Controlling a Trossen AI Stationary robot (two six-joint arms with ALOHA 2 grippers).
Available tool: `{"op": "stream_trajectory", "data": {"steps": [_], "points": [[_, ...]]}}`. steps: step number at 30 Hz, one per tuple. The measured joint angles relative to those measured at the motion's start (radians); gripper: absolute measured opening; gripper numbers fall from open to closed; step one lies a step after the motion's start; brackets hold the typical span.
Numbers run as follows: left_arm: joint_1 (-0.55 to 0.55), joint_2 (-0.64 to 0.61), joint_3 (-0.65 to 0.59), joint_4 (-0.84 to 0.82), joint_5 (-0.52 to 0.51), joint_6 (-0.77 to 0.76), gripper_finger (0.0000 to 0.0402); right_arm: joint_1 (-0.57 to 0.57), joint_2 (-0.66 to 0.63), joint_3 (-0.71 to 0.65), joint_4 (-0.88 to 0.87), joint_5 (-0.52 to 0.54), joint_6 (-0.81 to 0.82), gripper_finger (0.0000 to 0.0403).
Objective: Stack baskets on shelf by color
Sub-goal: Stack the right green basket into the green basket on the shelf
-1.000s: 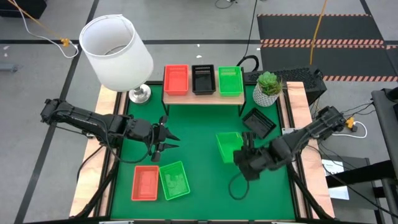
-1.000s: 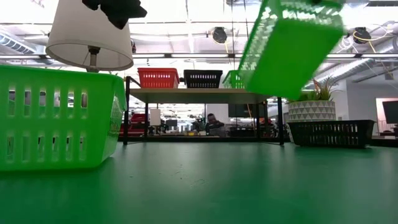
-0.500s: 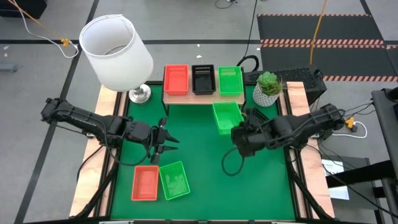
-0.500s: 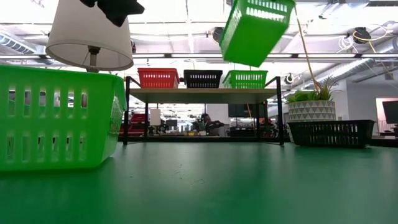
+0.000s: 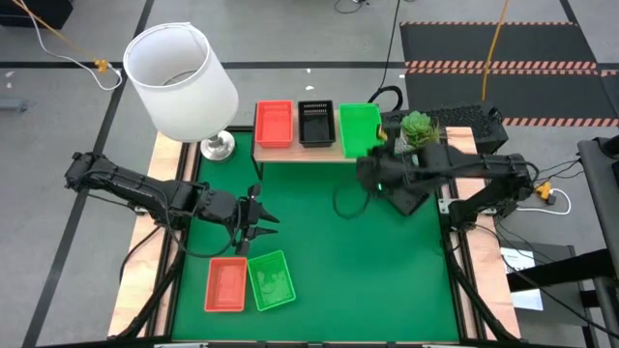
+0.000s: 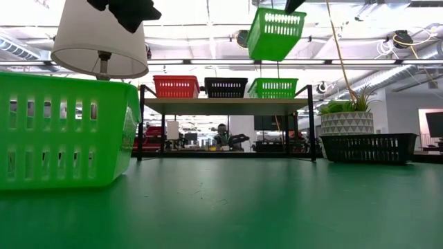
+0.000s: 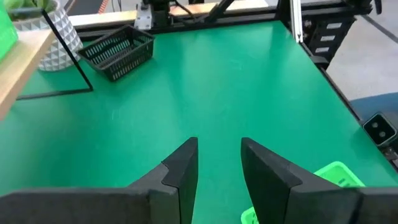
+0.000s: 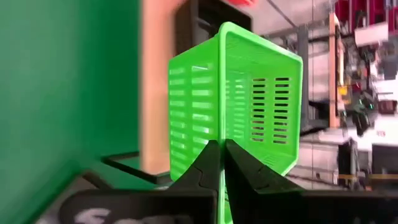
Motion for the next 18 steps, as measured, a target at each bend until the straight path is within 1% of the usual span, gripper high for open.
{"op": "stream_trajectory", "data": {"steps": [8, 10, 14, 18], "points": [[-0.004, 0.067, 0.0, 0.027, -0.002, -0.005, 0.0124, -0.162, -0.001, -0.001, 0.141, -0.008, -0.155, 0.0001], [-0.004, 0.085, 0.0, 0.031, -0.002, -0.002, 0.0124, -0.192, -0.001, -0.006, 0.164, -0.032, -0.181, 0.0001], [-0.004, 0.109, 0.0, 0.033, -0.002, 0.007, 0.0124, -0.243, 0.0, -0.05, 0.224, -0.087, -0.23, 0.0001], [-0.004, 0.109, 0.0, 0.03, -0.002, 0.009, 0.0124, -0.275, 0.0, -0.11, 0.288, -0.088, -0.286, 0.0001]]}}
